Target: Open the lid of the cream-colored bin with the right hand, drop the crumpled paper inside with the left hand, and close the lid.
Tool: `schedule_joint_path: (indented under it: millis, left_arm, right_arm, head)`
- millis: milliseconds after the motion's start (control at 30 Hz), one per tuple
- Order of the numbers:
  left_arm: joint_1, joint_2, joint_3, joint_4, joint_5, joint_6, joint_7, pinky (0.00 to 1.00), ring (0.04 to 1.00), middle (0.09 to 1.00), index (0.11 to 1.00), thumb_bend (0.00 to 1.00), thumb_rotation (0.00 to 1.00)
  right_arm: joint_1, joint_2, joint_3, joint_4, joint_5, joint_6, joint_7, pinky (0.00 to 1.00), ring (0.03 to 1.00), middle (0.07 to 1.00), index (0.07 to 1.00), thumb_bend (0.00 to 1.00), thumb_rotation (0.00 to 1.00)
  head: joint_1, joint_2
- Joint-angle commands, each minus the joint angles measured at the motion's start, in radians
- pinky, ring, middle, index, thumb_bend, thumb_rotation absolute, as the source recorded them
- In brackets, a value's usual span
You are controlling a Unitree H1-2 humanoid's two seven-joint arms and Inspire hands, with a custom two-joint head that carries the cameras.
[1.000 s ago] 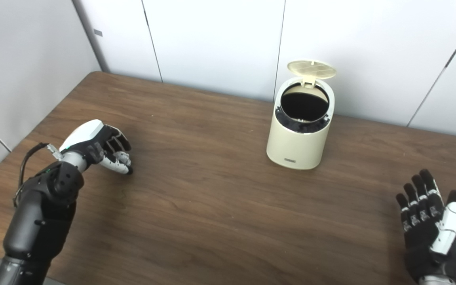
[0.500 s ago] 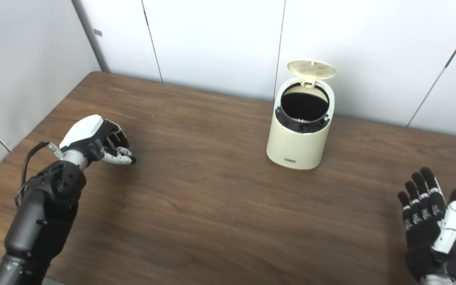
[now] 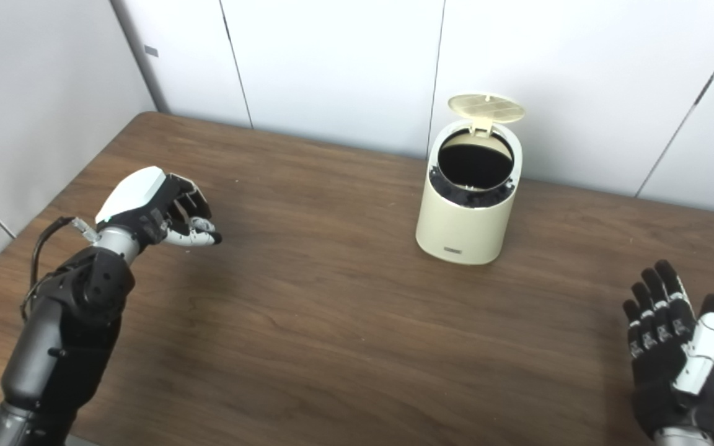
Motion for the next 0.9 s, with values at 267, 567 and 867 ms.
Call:
schedule_joint_path:
  millis: [267, 567, 867]
  left_arm:
    - [-0.121, 0.004, -0.110, -0.109, -0.025, -0.048, 0.040, 0.46, 0.415, 0.502, 0.482, 0.50, 0.00]
    - [-0.202, -0.022, -0.199, -0.115, -0.021, -0.048, 0.027, 0.42, 0.402, 0.508, 0.483, 0.50, 0.00]
    - [-0.276, -0.070, -0.279, -0.077, -0.013, -0.061, 0.028, 0.43, 0.410, 0.509, 0.475, 0.50, 0.00]
  right_arm:
    - [-0.022, -0.008, -0.004, 0.032, 0.010, -0.059, 0.036, 0.99, 0.984, 0.951, 0.934, 0.50, 1.00]
    - [-0.011, -0.010, 0.009, 0.070, -0.007, -0.105, 0.064, 1.00, 1.000, 0.961, 0.946, 0.52, 1.00]
    - [0.004, -0.010, 0.030, 0.116, -0.032, -0.165, 0.085, 1.00, 0.998, 0.964, 0.947, 0.54, 1.00]
  head:
    - [-0.027, -0.016]
    - [-0.081, -0.038]
    - [-0.159, -0.059]
